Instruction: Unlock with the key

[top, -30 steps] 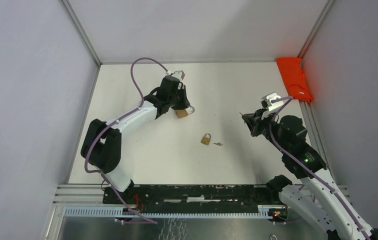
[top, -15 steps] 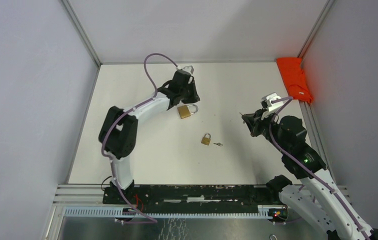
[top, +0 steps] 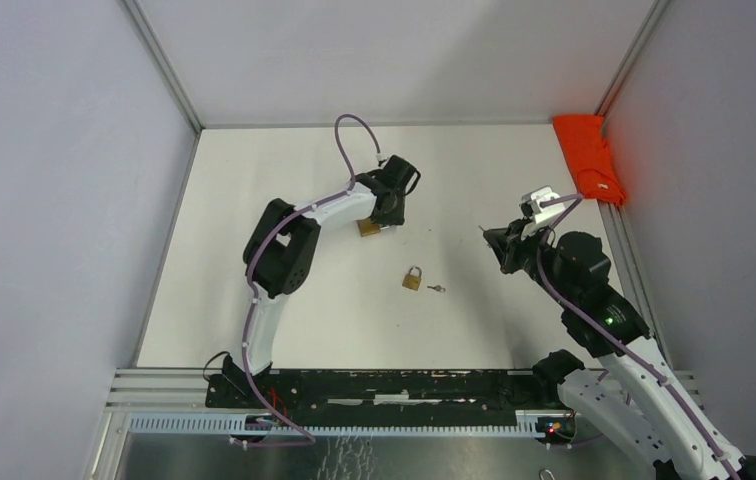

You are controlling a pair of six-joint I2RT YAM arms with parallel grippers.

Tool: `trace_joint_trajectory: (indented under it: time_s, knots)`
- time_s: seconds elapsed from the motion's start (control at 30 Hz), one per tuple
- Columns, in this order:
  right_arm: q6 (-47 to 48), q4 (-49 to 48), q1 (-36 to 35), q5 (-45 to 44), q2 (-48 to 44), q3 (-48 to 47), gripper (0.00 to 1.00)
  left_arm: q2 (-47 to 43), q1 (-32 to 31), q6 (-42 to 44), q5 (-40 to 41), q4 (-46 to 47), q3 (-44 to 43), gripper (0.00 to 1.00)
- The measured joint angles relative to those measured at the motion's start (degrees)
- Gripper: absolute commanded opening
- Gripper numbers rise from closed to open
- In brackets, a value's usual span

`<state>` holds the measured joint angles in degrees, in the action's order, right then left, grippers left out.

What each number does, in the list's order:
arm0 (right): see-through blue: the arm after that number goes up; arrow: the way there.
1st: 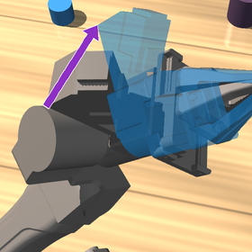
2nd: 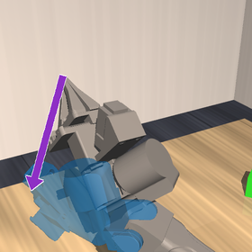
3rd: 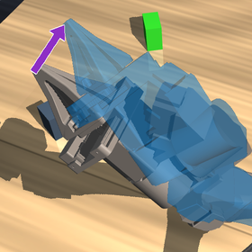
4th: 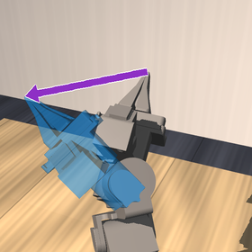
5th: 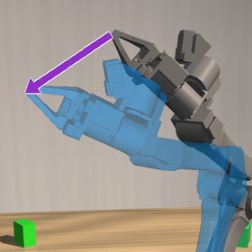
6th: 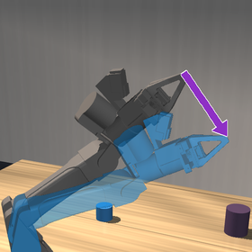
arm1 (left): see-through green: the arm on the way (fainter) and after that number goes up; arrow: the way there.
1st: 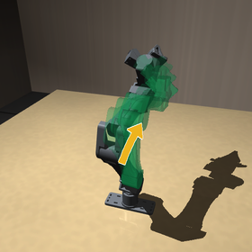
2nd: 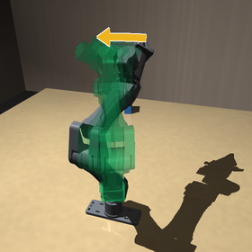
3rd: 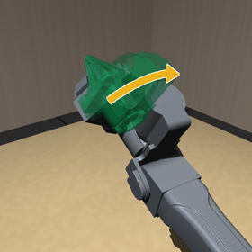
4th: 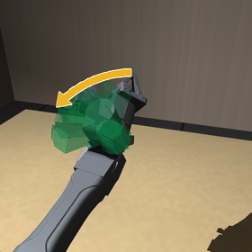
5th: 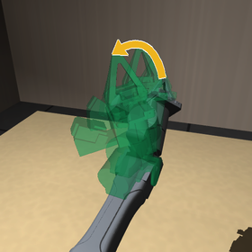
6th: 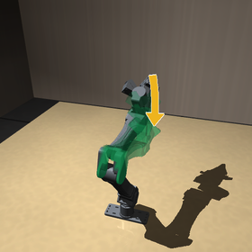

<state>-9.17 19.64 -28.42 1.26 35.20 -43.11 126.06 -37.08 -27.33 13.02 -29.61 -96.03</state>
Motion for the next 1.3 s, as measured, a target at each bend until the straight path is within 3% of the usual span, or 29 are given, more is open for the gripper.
trace_joint_trajectory:
  time_s: [0.1, 0.3, 0.33, 0.67, 0.93, 1.17, 1.3]
  knots:
    - [0.0, -0.3, 0.0, 0.0, 0.0, 0.4, 0.0, 0.1, 0.0, 0.2, 0.9, -0.7, -0.1, 0.35]
    - [0.0, -0.7, 0.0, 0.0, -0.2, 0.9, 0.0, 1.4, -1.5, 1.1, 5.1, -0.6, -1.1, 0.04]
    - [0.0, -0.8, 0.0, 0.0, -0.2, 0.9, 0.0, 1.7, -1.9, 1.3, 6.2, -0.7, -1.5, 0.02]
    - [0.0, -1.3, 0.0, 0.0, -0.9, 1.7, 0.0, 2.6, -5.8, 2.4, 14.9, -3.3, -2.8, 0.02]
    - [0.0, -2.3, 0.0, 0.0, -0.9, 1.7, 0.0, -2.7, -5.7, 2.6, 7.1, -5.3, -2.0, 0.02]
    - [-0.1, -2.4, 0.0, 0.0, -0.9, 1.7, 0.0, -17.0, -5.0, 1.3, -2.4, 5.5, 6.9, 0.02]
    - [-0.1, -2.4, 0.0, 0.0, -0.7, 1.7, 0.0, -24.5, -4.1, -0.5, -5.5, 17.1, 16.4, 0.02]
